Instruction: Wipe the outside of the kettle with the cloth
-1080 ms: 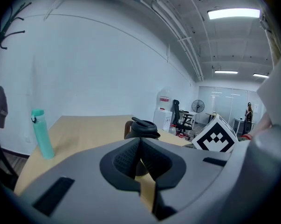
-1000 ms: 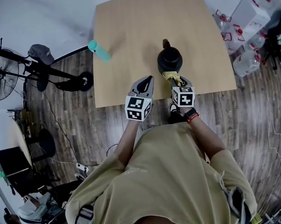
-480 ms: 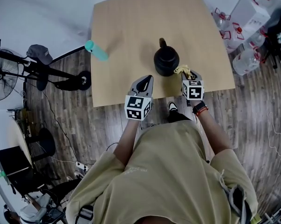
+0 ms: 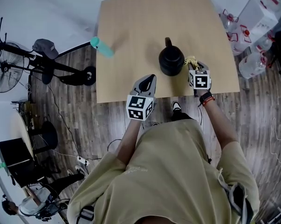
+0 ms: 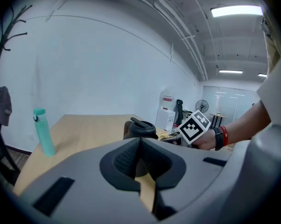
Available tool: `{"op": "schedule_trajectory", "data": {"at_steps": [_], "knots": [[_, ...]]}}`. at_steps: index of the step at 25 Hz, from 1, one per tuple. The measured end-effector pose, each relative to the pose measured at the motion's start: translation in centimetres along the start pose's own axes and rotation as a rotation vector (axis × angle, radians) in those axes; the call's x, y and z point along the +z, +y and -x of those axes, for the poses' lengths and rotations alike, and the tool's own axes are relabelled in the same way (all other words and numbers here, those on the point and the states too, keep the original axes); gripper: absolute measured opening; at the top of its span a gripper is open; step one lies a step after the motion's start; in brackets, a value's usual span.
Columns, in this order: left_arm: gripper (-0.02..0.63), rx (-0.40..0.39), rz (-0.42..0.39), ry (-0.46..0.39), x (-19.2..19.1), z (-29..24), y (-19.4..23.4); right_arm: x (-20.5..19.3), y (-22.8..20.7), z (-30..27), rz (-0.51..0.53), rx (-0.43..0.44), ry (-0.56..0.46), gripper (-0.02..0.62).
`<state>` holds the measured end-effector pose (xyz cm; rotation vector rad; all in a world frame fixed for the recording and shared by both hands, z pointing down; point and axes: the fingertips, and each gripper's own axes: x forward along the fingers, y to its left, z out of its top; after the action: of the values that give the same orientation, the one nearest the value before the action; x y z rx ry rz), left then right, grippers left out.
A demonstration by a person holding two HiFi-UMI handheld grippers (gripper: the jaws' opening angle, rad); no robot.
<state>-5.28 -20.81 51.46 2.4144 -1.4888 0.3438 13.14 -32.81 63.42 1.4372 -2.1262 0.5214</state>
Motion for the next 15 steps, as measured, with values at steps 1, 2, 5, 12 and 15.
{"op": "schedule_trajectory", "data": {"at_steps": [1, 2, 5, 12, 15], "knots": [[0.025, 0.003, 0.000, 0.003, -0.1, 0.1, 0.1, 0.0, -0.1, -0.3, -0.007, 0.003, 0.003, 0.127], [0.025, 0.006, 0.000, 0.006, -0.3, 0.2, 0.2, 0.1, -0.1, -0.5, -0.013, 0.007, 0.005, 0.127], [0.025, 0.011, 0.001, 0.010, -0.5, 0.5, 0.5, 0.2, 0.1, -0.9, -0.017, 0.010, 0.006, 0.127], [0.025, -0.004, 0.013, 0.000, -0.8, 1.2, 0.8, -0.7, 0.8, 0.3, -0.097, 0.024, 0.011, 0.127], [0.025, -0.017, 0.018, -0.004, -0.9, 1.3, 0.5, -1.8, 0.9, 1.8, -0.147, 0.017, 0.007, 0.129]]}}
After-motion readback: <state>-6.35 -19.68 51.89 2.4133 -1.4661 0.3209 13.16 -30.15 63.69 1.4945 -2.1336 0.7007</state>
